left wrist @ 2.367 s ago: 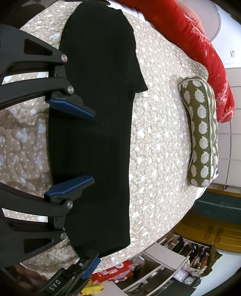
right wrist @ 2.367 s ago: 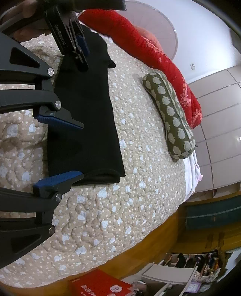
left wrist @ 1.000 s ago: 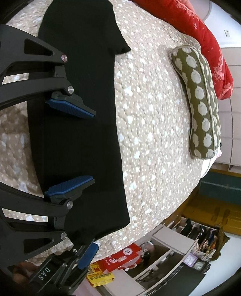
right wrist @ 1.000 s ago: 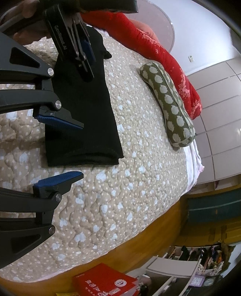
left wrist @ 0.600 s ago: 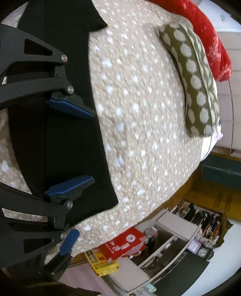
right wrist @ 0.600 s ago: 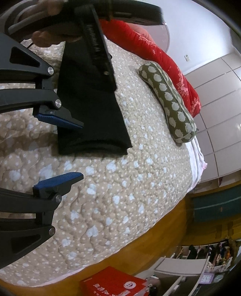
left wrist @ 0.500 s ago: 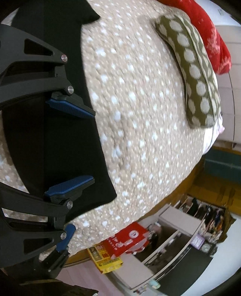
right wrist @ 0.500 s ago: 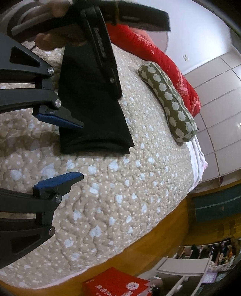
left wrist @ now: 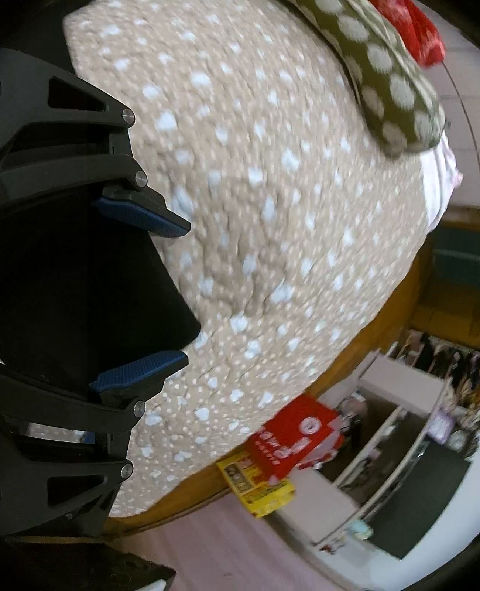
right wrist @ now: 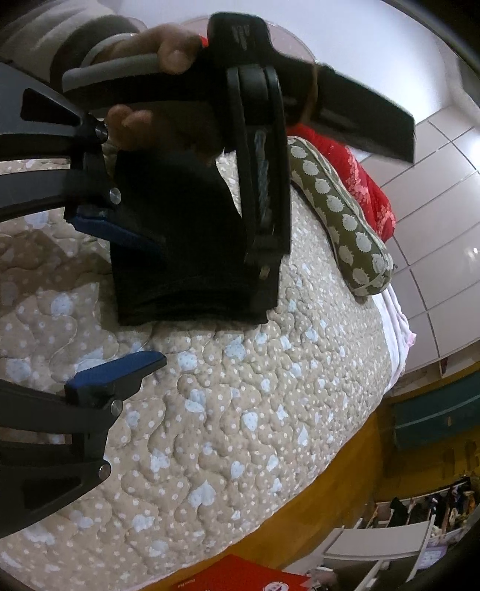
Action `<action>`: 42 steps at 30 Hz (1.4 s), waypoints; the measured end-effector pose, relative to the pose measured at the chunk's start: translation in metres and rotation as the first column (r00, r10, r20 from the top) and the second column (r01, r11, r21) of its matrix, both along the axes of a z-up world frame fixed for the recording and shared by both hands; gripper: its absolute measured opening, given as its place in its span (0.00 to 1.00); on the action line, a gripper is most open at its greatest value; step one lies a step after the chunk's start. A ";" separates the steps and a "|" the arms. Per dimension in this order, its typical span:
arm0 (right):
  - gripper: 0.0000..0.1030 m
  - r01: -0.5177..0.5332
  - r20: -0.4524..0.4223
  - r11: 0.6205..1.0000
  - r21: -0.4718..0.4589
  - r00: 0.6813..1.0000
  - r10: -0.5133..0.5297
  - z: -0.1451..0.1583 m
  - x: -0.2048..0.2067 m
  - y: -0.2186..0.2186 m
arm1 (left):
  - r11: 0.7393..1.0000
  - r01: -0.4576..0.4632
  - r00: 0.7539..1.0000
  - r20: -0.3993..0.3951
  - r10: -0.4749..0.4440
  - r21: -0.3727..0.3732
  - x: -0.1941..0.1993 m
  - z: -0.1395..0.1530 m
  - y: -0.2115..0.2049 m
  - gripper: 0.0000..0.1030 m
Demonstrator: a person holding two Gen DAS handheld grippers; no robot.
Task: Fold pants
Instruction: 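Grasp the black pants strip end with the left gripper and lift it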
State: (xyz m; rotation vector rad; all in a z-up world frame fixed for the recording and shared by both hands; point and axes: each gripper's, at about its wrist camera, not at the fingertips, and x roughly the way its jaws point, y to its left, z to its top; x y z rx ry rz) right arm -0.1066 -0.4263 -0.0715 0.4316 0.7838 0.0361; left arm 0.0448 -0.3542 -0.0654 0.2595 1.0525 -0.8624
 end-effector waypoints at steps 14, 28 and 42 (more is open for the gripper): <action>0.14 -0.007 0.062 1.000 0.030 0.998 0.006 0.004 0.010 0.012 | 0.997 0.074 0.997 0.010 -0.074 0.017 -0.002 -0.003 -0.011 0.25; 0.14 -0.306 0.220 0.952 0.022 0.930 0.294 0.078 0.047 0.140 | 0.981 -0.154 0.980 0.107 0.166 -0.114 0.022 0.077 0.166 0.19; 0.46 -0.352 0.187 0.934 0.069 0.924 0.334 0.064 0.062 0.170 | 0.876 -0.477 0.879 -0.046 0.474 -0.075 0.024 0.019 0.307 0.47</action>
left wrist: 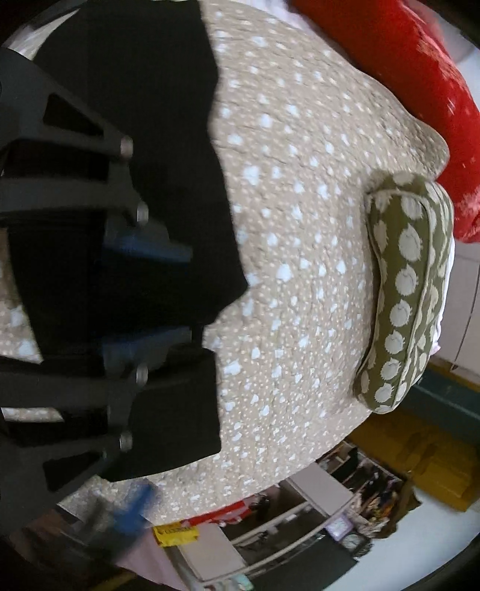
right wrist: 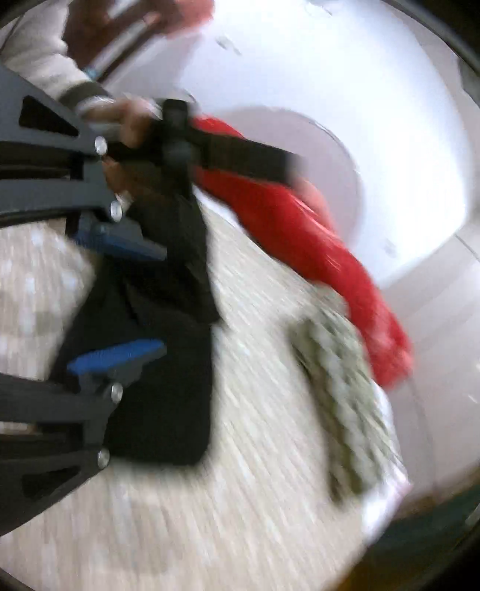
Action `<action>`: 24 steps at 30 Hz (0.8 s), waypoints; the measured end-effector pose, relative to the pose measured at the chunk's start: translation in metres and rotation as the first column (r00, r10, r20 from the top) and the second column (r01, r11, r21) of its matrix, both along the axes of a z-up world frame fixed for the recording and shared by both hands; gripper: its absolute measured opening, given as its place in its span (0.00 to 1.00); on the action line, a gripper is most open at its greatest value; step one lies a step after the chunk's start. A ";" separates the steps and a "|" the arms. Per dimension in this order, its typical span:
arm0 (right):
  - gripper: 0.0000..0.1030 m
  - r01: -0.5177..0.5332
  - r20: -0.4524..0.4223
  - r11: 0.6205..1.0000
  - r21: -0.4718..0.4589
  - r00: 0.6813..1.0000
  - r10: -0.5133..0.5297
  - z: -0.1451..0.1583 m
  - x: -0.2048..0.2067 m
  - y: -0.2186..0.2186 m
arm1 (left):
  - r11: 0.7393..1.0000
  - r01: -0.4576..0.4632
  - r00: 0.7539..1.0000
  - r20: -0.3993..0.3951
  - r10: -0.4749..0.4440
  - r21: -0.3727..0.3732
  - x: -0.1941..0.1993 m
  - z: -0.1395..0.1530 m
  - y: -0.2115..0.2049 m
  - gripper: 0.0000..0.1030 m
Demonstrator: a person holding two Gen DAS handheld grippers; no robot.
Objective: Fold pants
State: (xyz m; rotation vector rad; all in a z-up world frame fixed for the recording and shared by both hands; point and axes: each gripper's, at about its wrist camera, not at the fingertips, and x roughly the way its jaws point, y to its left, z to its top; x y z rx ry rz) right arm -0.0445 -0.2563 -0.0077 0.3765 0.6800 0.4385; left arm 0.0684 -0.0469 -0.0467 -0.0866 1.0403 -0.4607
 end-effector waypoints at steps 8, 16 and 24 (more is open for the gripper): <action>0.37 0.178 -0.122 0.972 -0.156 0.973 -0.198 -0.044 0.018 -0.033 | 1.000 -0.008 1.000 -0.016 0.007 -0.016 -0.022 -0.017 -0.031 0.52; 0.37 0.183 -0.121 0.971 -0.154 0.972 -0.203 -0.047 0.014 -0.034 | 0.999 0.033 0.999 0.013 -0.034 0.043 -0.040 -0.015 -0.062 0.14; 0.37 0.156 0.000 0.974 -0.164 0.987 -0.159 -0.005 -0.002 -0.018 | 0.998 -0.055 0.997 0.058 0.053 0.026 -0.042 0.006 -0.011 0.13</action>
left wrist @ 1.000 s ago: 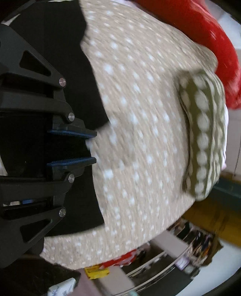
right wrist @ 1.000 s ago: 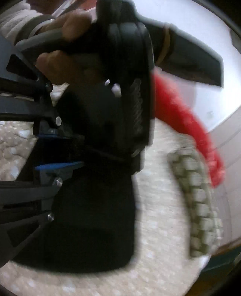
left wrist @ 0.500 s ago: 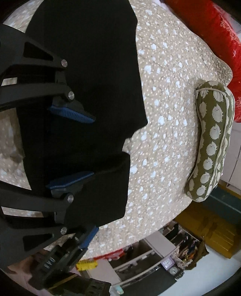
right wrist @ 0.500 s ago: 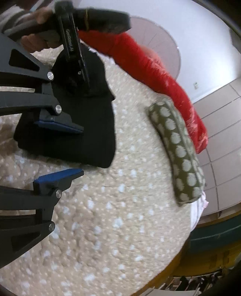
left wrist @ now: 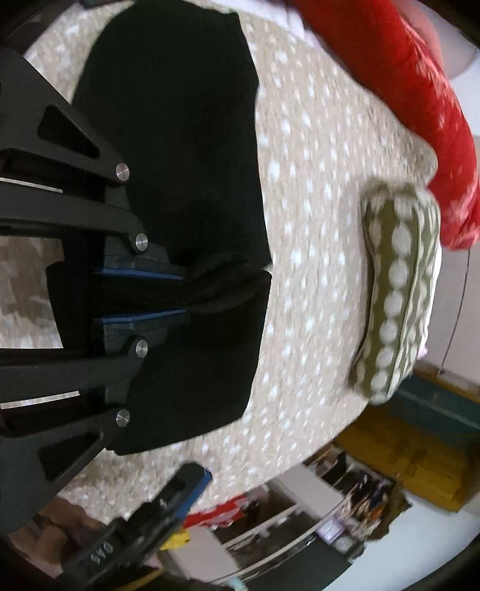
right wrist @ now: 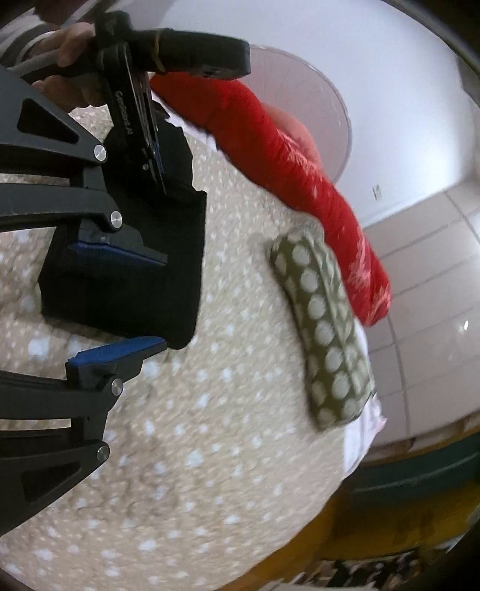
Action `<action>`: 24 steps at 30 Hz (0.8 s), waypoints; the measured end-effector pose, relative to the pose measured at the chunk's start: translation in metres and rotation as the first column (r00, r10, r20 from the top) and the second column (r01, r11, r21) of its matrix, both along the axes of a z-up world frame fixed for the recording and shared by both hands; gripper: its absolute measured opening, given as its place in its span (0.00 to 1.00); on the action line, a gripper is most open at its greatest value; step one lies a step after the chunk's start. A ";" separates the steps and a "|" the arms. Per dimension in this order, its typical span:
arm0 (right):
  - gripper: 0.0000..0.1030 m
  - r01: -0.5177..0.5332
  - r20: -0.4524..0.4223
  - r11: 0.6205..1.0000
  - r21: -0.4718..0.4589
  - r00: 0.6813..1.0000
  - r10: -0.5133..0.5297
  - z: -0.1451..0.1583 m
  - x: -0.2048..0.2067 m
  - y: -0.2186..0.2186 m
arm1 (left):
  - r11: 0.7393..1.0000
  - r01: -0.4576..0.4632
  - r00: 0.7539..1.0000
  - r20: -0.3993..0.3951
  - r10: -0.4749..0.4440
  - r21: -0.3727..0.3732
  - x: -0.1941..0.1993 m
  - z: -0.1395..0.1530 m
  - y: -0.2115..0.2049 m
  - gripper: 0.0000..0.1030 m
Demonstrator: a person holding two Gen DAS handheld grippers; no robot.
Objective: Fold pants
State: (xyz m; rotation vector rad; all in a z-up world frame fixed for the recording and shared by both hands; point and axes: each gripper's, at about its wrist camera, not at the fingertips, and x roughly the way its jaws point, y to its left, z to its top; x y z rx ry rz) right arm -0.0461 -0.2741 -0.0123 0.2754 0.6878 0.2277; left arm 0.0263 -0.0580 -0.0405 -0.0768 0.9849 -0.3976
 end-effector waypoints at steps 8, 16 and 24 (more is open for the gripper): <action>0.34 -0.053 -0.101 0.989 -0.135 0.994 0.039 -0.047 0.045 0.042 | 0.999 -0.040 0.999 -0.034 0.041 0.024 0.005 -0.026 0.003 0.13; 0.34 -0.059 -0.067 0.989 -0.133 0.996 0.051 -0.011 0.013 0.036 | 0.999 -0.045 0.999 -0.030 0.045 0.007 0.005 -0.025 0.008 0.18; 0.35 -0.115 -0.129 0.951 -0.287 0.988 0.080 -0.038 -0.002 0.069 | 0.997 -0.062 0.998 -0.001 0.062 0.034 -0.003 -0.025 0.007 0.22</action>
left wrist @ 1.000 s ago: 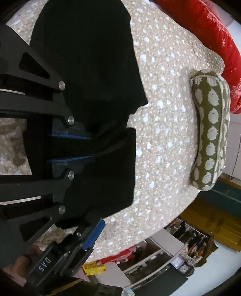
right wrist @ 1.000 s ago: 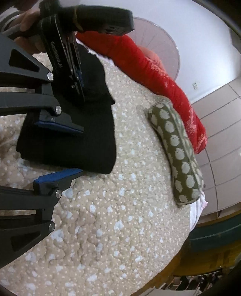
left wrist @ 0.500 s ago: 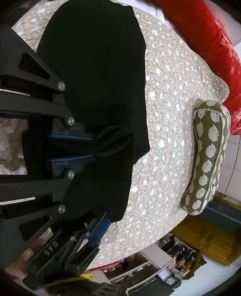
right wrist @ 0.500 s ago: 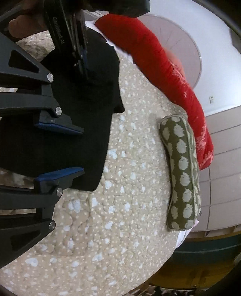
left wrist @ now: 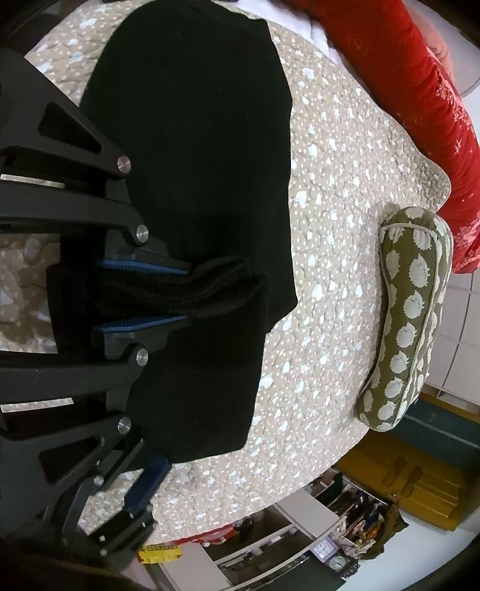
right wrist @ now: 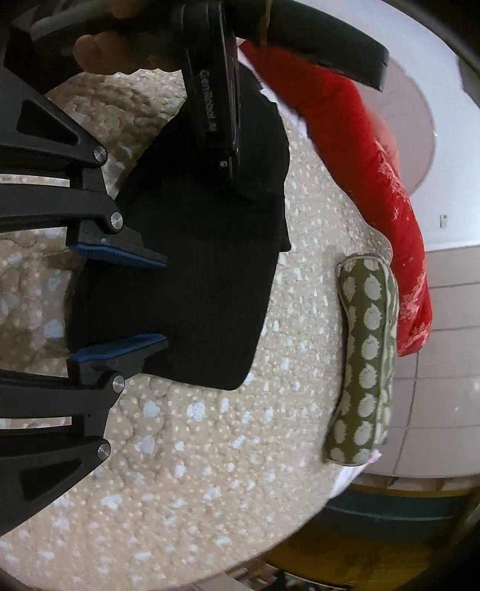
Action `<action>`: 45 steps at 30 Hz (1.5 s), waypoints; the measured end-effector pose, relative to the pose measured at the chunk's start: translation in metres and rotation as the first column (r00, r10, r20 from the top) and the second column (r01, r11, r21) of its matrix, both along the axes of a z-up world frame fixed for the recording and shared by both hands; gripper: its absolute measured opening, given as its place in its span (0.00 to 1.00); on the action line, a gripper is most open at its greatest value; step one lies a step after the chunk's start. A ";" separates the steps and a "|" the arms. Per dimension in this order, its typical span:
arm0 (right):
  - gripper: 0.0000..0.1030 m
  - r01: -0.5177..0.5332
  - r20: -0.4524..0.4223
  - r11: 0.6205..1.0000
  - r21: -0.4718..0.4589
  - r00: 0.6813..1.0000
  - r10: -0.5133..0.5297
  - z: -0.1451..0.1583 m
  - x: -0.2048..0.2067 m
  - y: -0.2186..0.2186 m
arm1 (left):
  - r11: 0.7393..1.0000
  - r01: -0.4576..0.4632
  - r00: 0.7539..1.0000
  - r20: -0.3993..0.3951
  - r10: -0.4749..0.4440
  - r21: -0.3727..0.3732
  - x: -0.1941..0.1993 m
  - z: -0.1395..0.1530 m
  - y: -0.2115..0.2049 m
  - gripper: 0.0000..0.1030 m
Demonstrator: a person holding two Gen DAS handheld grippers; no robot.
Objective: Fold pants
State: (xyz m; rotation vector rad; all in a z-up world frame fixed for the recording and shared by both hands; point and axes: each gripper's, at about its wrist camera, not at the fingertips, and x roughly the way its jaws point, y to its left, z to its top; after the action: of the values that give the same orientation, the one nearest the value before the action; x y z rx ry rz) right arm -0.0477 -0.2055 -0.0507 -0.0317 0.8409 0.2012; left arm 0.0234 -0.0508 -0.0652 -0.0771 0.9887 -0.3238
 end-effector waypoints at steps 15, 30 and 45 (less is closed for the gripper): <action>0.35 0.036 0.027 0.997 0.074 0.999 -0.038 0.024 0.022 0.011 | 0.993 -0.106 0.993 0.054 0.104 0.046 -0.021 0.015 0.034 0.41; 0.38 0.007 -0.017 1.000 0.008 1.000 -0.007 0.000 0.049 0.050 | 0.987 -0.157 0.987 0.022 0.157 0.019 -0.020 0.007 0.056 0.41; 0.38 -0.041 -0.023 0.999 -0.034 0.999 0.041 0.002 0.055 0.073 | 0.968 -0.248 0.969 0.013 0.248 -0.052 -0.035 0.018 0.105 0.41</action>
State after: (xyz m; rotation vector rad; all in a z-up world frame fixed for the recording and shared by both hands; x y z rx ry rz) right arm 0.0074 -0.1329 -0.0491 -0.0792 0.8663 0.2261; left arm -0.0116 0.0544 -0.0469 -0.2405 0.9400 -0.1188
